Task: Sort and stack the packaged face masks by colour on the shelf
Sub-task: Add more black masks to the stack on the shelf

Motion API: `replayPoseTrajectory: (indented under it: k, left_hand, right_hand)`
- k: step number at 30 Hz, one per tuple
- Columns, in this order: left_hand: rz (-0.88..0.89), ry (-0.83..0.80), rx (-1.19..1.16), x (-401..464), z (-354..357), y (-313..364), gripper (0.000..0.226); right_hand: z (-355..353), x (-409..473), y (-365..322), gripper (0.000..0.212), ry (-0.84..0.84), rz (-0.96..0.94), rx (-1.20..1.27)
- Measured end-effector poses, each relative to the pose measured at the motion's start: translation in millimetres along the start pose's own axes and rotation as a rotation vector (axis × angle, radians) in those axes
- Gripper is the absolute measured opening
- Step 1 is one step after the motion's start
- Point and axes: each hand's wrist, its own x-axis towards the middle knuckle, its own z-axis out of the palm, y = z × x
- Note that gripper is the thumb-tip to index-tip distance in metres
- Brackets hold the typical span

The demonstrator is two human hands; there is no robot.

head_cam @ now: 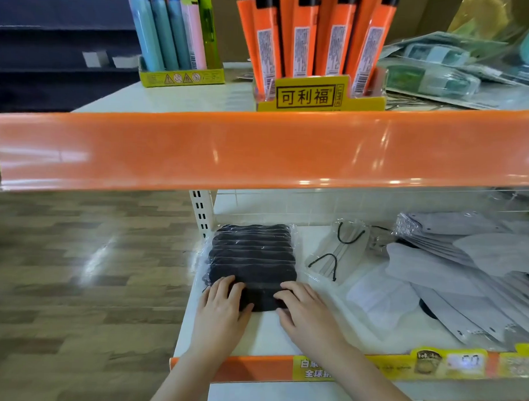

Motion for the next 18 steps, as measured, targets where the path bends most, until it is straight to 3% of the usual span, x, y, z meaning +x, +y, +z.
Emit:
replayPoseTrajectory:
  k: [10,18]
  left_hand:
    - [-0.057,-0.007,0.035,1.8,13.5,-0.8,0.04]
    - [-0.138,-0.008,-0.033,14.3,17.0,23.2,0.033]
  right_hand:
    - [-0.7,0.2,-1.0,0.058,-0.125,-0.025,0.026]
    - [-16.7,2.0,-1.9,0.038,-0.017,-0.041,0.007]
